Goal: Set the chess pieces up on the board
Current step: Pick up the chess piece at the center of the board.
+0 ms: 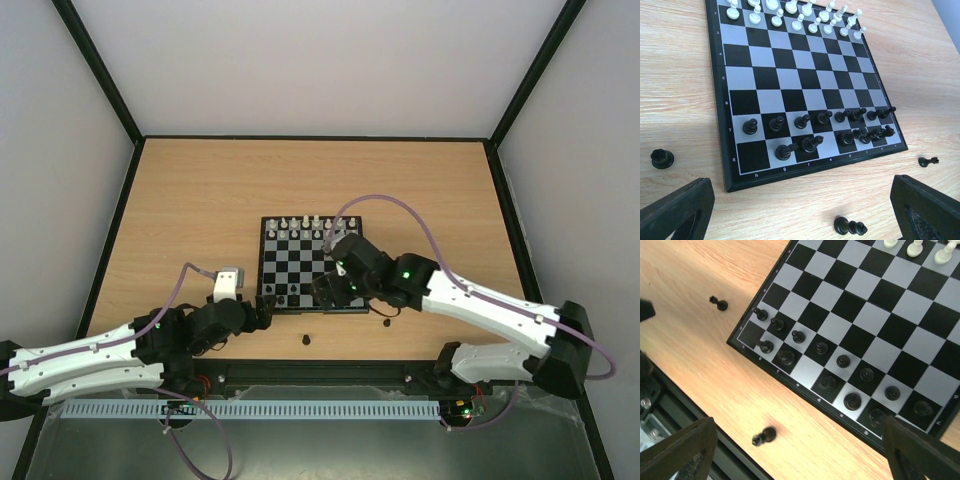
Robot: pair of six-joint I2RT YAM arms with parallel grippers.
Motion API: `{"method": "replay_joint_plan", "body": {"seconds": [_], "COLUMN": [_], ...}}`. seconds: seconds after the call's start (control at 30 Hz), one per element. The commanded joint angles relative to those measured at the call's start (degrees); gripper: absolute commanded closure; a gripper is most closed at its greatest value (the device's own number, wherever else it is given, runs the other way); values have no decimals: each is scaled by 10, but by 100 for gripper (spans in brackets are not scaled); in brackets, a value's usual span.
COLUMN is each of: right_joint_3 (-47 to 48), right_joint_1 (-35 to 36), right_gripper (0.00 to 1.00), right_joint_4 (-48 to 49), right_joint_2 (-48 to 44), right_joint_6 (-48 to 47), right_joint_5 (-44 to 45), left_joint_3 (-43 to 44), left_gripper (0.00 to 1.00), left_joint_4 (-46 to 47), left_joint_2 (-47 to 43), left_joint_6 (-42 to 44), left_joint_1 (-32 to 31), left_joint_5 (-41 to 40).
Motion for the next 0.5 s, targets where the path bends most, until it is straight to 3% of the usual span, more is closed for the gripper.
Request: {"method": "replay_joint_plan", "body": {"seconds": [0.0,0.2,0.47], "right_joint_3": [-45,-85,-92], "right_joint_1": [-2,-1,2], "right_gripper": [2,1,1], "right_joint_4": [-32,-20,-22], "right_joint_2": [-50,-103,-101], "right_joint_6": [14,27,30], "right_joint_5": [-14,-37,-60], "left_joint_3": [20,23,31], "left_gripper": [1,1,1], "left_joint_4": [-3,-2,1], "left_joint_2": [10,14,-4], "left_joint_6": [-4,-12,-15], "left_joint_1": [-2,-2,-2], "left_joint_5": [-14,-16,-11]}}
